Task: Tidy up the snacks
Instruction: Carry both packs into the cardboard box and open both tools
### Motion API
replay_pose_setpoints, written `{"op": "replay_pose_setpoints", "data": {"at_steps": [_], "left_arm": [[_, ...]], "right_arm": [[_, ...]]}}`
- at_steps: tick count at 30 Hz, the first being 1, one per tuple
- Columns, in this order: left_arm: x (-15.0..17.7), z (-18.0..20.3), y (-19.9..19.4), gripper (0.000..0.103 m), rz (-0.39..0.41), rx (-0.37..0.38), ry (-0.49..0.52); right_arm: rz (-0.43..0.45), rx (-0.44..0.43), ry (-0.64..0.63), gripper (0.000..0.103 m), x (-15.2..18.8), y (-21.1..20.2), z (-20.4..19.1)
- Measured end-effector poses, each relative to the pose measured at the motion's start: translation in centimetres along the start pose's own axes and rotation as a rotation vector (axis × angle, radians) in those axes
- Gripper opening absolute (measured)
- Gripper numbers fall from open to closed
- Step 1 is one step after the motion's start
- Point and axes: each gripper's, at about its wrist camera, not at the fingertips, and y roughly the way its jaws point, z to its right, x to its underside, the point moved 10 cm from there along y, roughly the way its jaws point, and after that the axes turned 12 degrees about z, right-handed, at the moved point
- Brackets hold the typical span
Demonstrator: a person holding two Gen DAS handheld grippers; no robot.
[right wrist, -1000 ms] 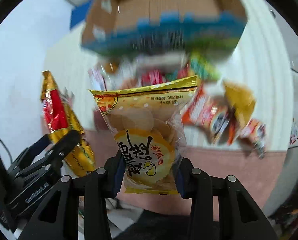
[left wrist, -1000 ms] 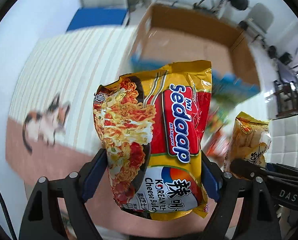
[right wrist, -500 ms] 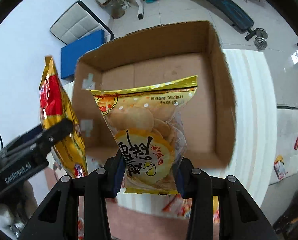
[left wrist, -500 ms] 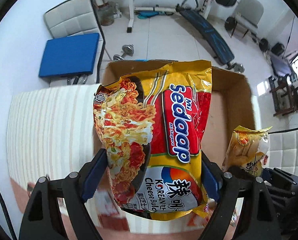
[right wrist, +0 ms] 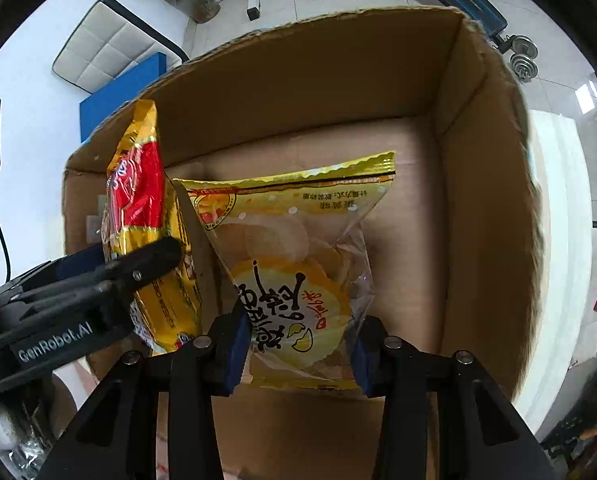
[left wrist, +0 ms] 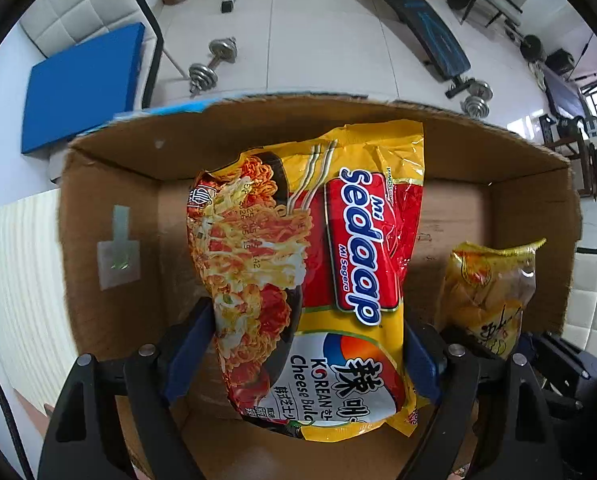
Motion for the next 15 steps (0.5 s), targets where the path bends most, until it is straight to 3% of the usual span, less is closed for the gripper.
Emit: {"op": "replay_pose_setpoints", "data": {"at_steps": [3,6,15], "left_arm": [[0.2,0.6,0.5,0.085,-0.016,-0.017,-0.002],[0.2,0.9,1.0,0.092,-0.024,-0.010,-0.009],[-0.3,0.7,-1.7,0.093,0.047,-0.002,-0.010]], "right_arm": [[-0.032,0.008,-0.019,0.048,-0.2,1.1,0.1],[-0.043,0.023,-0.043,0.086,-0.5,1.5,-0.3],[-0.037,0.061,-0.095,0.097,0.3,0.1,-0.9]]}}
